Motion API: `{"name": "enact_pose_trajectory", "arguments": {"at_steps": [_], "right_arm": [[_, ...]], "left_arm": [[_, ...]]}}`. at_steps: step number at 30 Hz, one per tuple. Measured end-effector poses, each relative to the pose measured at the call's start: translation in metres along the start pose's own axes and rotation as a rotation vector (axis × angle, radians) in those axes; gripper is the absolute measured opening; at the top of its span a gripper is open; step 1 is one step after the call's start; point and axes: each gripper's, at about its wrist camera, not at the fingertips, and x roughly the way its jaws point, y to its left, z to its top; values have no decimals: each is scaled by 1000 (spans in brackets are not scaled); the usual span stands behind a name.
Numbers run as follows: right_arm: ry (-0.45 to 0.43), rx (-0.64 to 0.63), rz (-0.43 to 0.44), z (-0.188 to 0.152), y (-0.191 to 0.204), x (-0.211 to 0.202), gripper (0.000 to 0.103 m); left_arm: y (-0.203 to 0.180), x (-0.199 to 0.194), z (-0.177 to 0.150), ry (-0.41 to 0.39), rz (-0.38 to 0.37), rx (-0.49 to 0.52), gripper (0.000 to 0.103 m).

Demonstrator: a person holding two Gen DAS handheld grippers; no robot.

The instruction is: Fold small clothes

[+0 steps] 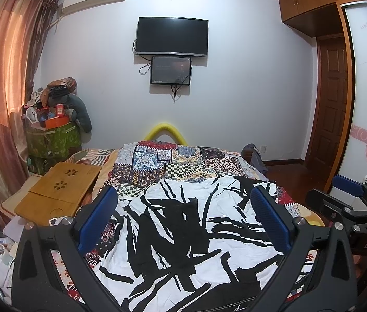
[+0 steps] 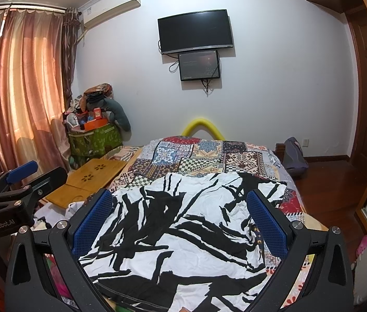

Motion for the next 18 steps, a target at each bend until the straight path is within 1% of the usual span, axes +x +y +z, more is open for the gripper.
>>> {"name": "enact_pose_trajectory", "arguments": {"at_steps": [6, 11, 15, 17, 18], "right_arm": [[17, -7, 0, -1, 1, 11, 103], [37, -11, 5, 1, 0, 27, 103], [78, -7, 30, 2, -5, 58, 103], [91, -12, 33, 3, -6, 71, 103], [106, -18, 25, 2, -8, 84, 103]], "left_arm": [[7, 5, -2, 3, -4, -10, 103], [17, 21, -3, 13, 23, -9, 103], [33, 55, -5, 65, 43, -13, 103], [44, 74, -7, 89, 73, -21, 103], [50, 85, -7, 103, 87, -22, 103]]}}
